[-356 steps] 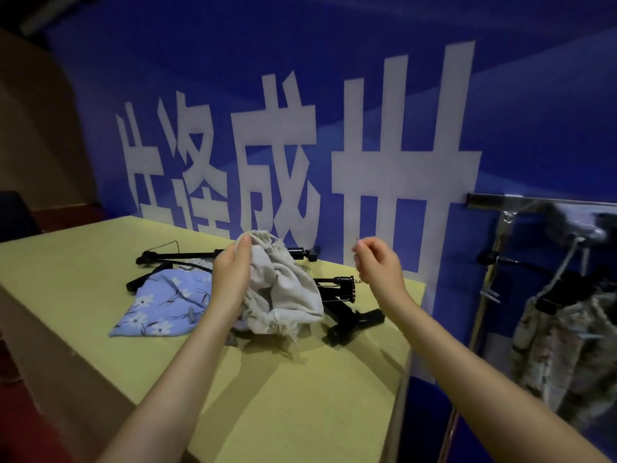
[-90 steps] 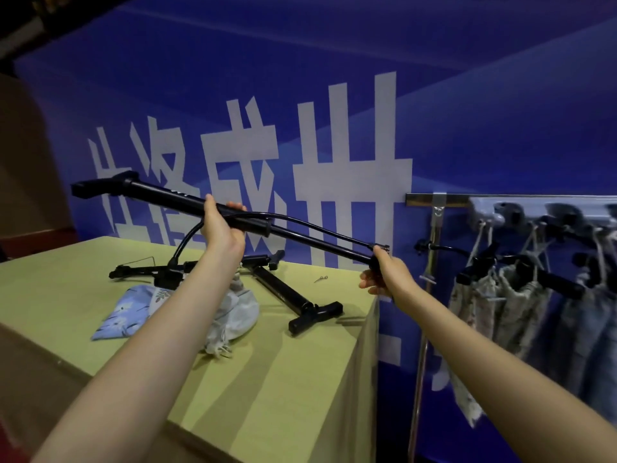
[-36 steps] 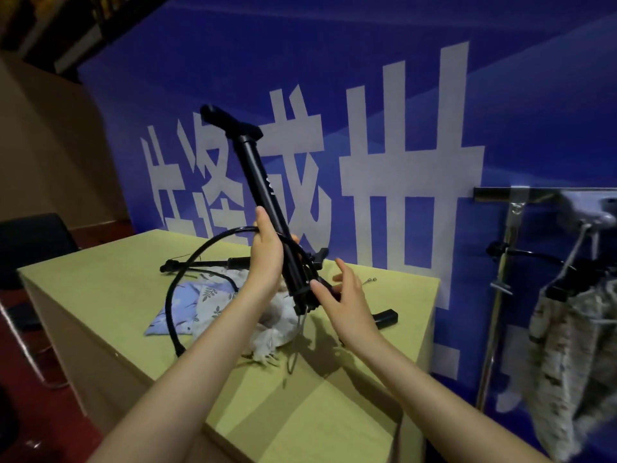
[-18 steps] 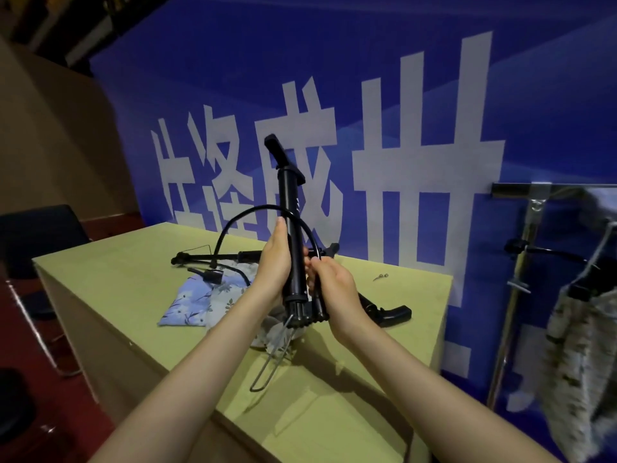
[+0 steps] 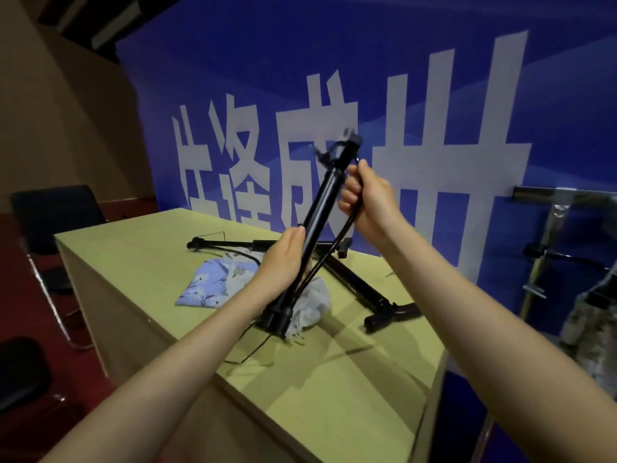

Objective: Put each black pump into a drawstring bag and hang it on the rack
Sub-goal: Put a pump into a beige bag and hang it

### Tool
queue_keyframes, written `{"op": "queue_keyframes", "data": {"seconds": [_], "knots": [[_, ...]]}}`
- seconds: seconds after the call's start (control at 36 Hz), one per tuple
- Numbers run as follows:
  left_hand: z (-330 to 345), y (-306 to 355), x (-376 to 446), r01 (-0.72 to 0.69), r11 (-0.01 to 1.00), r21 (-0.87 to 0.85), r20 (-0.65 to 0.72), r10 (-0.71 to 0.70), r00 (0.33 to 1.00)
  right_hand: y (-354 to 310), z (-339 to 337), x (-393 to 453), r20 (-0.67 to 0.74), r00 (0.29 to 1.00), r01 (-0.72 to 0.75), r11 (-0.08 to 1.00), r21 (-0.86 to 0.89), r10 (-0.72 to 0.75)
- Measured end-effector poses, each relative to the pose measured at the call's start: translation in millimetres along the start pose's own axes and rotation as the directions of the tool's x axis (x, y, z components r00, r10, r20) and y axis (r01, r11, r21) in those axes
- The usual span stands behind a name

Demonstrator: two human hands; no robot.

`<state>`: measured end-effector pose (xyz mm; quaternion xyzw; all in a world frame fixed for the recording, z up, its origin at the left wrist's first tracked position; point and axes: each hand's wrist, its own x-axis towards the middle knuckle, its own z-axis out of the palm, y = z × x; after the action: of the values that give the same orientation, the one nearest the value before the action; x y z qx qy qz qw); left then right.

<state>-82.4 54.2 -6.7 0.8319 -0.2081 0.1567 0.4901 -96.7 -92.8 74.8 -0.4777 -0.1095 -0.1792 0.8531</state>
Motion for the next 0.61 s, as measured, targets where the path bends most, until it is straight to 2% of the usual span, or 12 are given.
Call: {"op": "queue_keyframes", "data": {"seconds": [0.14, 0.25, 0.31, 0.36, 0.42, 0.44, 0.53, 0.61], "knots": [[2.8, -11.6, -8.8, 0.086, 0.996, 0.000, 0.105, -0.086, 0.991, -23.7, 0.9, 8.1, 0.031, 0.996, 0.080, 0.996, -0.040, -0.079], [1.7, -17.2, -11.6, 0.180, 0.978, -0.106, 0.125, -0.166, 0.978, -41.0, -2.8, 12.5, 0.003, 0.993, 0.118, 0.958, -0.262, -0.121], [1.0, -18.9, -11.7, 0.181, 0.970, -0.161, 0.119, -0.163, 0.979, -45.0, -9.6, 12.1, 0.003, 0.993, 0.110, 0.887, -0.448, -0.121], [0.4, -19.2, -10.9, 0.168, 0.964, -0.205, 0.117, -0.146, 0.982, -44.4, -21.2, 15.0, 0.003, 0.988, 0.119, 0.738, -0.664, -0.157], [0.5, -17.3, -10.3, 0.138, 0.968, -0.210, 0.127, -0.113, 0.985, -43.2, -32.7, 18.6, 0.016, 0.983, 0.127, 0.611, -0.781, -0.184], [1.7, -15.8, -9.2, 0.126, 0.968, -0.219, 0.134, -0.098, 0.986, -42.8, -37.2, 19.8, 0.016, 0.984, 0.121, 0.595, -0.795, -0.179], [8.1, -4.1, -8.9, 0.095, 0.953, -0.286, 0.149, -0.054, 0.987, -42.8, -44.6, 19.6, 0.009, 0.991, 0.095, 0.656, -0.749, -0.133], [18.0, 10.2, -8.3, 0.122, 0.922, -0.368, 0.088, -0.096, 0.991, -44.9, -44.6, 17.9, 0.008, 0.988, 0.118, 0.730, -0.673, -0.152]]}}
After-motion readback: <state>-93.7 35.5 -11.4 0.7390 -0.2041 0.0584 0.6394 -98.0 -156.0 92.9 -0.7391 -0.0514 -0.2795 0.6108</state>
